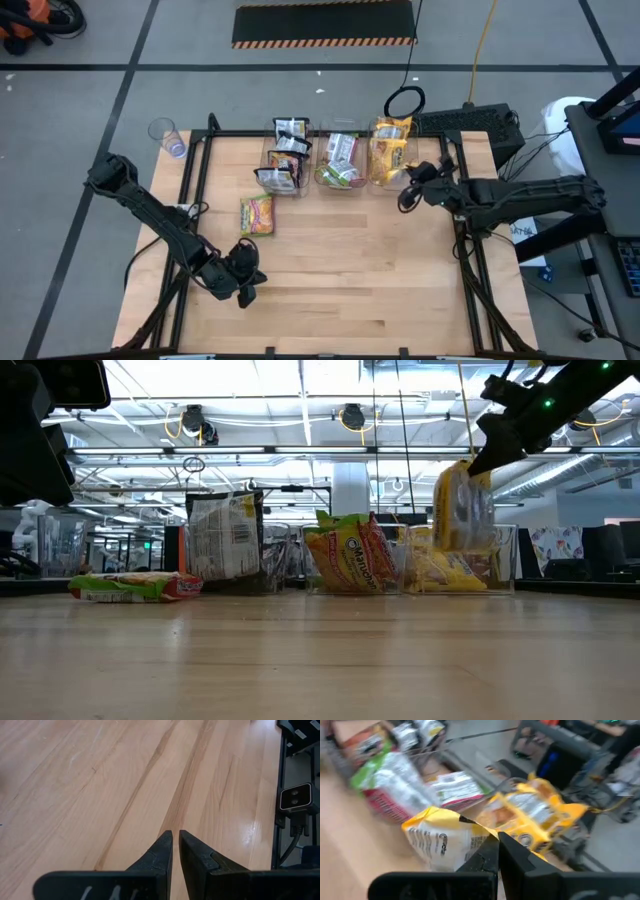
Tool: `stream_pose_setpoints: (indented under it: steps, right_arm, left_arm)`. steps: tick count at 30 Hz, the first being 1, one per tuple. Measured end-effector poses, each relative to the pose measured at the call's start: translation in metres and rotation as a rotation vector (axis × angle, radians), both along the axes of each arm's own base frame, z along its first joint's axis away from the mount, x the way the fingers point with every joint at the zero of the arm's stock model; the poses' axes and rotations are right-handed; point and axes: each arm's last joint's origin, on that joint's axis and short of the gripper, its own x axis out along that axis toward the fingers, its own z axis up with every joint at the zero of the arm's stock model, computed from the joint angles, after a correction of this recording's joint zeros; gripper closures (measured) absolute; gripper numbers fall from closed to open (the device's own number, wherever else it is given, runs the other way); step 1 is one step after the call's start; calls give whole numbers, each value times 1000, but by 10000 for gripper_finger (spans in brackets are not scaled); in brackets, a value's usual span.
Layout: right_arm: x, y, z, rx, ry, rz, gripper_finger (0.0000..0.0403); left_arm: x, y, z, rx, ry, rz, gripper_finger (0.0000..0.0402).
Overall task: Sort Maruchan noodles
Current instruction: Put the yellow noodle pack into the right transparent bin
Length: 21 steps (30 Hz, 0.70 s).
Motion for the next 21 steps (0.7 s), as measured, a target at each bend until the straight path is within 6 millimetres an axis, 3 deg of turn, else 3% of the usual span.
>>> stream_pose_setpoints:
  steps: [11,17,21]
  right_arm:
    - [15,1,-23,94,57,7,403]
    - [15,-1,-48,157,-8,-23,403]
    - [16,-2,-49,153,-36,-36,403]
  left_arm:
    - [0,0,0,1,0,0,364]
    - [0,0,0,1,0,-1,364]
    - [0,0,0,1,0,-1,364]
